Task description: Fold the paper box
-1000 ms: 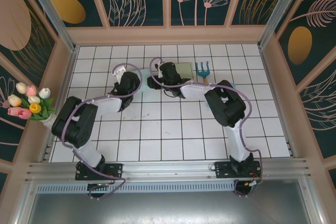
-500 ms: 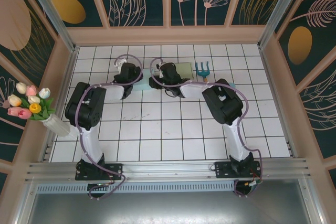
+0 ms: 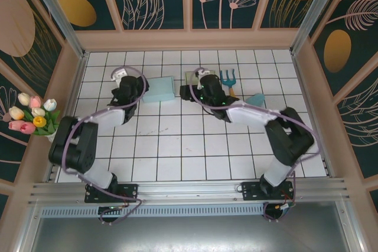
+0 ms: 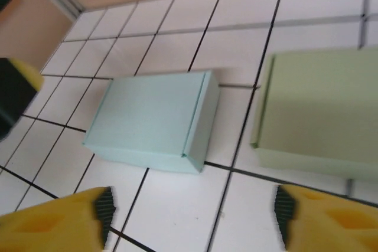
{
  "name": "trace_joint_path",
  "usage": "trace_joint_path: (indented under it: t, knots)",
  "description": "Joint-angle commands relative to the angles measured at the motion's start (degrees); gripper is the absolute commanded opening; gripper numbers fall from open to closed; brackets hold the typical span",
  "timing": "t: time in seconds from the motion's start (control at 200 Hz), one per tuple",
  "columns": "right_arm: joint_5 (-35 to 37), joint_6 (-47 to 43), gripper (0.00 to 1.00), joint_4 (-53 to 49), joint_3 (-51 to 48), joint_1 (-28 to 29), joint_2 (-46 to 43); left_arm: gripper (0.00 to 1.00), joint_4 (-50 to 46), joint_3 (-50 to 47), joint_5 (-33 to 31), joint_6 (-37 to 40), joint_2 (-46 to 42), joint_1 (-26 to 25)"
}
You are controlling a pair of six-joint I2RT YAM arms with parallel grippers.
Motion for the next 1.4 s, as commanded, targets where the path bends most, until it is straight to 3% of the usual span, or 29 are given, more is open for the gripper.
trace_joint_path:
  t: [0.0, 0.16, 0.295, 0.49, 0.641, 0.906, 1.021, 1.071, 1.141, 1.221, 1.286, 1.331, 1.391]
  knots:
    - [11.34, -1.81, 0.84, 0.62, -5.66, 0.93, -8.09, 0.99, 2.59, -4.8, -6.32, 1.08, -7.39, 0.07]
    - [24.99, -9.74, 0.86, 1.08, -14.41, 2.48, -19.87, 0.99, 3.62, -11.91, -10.6, 6.75, -16.49, 0.06]
    - [33.69, -19.35, 0.92, 15.23, -27.75, 1.6, -30.79, 0.99, 13.13, -22.21, -16.06, 13.23, -23.86, 0.11]
    - [35.77, -21.17, 0.99, 23.25, -39.54, -9.77, -39.2, 0.99, 29.82, -30.81, -18.6, 25.93, -25.83, 0.13]
    - [36.7, -17.88, 0.99, 22.94, -42.97, -20.23, -39.21, 0.99, 51.21, -38.47, -18.68, 36.78, -17.22, 0.21]
    - [31.32, -10.41, 0.99, 31.83, -48.43, -32.1, -32.09, 0.99, 53.52, -34.4, -10.09, 38.57, -9.12, 0.61]
    - [29.09, -12.31, 0.99, 36.61, -48.05, -32.59, -27.06, 0.99, 55.23, -33.89, -3.29, 36.33, -6.15, 2.9]
    - [28.32, -13.31, 0.99, 38.93, -48.21, -32.6, -25.92, 0.99, 58.23, -33.87, -3.7, 36.11, -4.19, 3.57]
    - [27.46, -14.66, 0.99, 43.17, -49.12, -32.77, -24.99, 0.99, 52.81, -32.25, -1.12, 33.2, -5.35, 5.85]
    - [26.47, -15.99, 0.99, 46.8, -49.7, -32.86, -23.59, 0.99, 53.52, -32.64, 1.79, 30.39, -4.65, 8.77]
    - [25.48, -16.99, 0.99, 49.32, -49.72, -32.87, -22.05, 0.99, 56.3, -33.81, 6.26, 27.92, -2.54, 11.74]
    - [24.54, -17.83, 0.99, 51.44, -49.68, -32.91, -20.88, 0.99, 62.36, -34.49, 5.48, 27.36, 0.32, 12.41]
    - [23.74, -18.79, 0.99, 53.75, -49.66, -32.9, -19.37, 0.99, 53.32, -32.03, 6.86, 26.28, -2.12, 13.16]
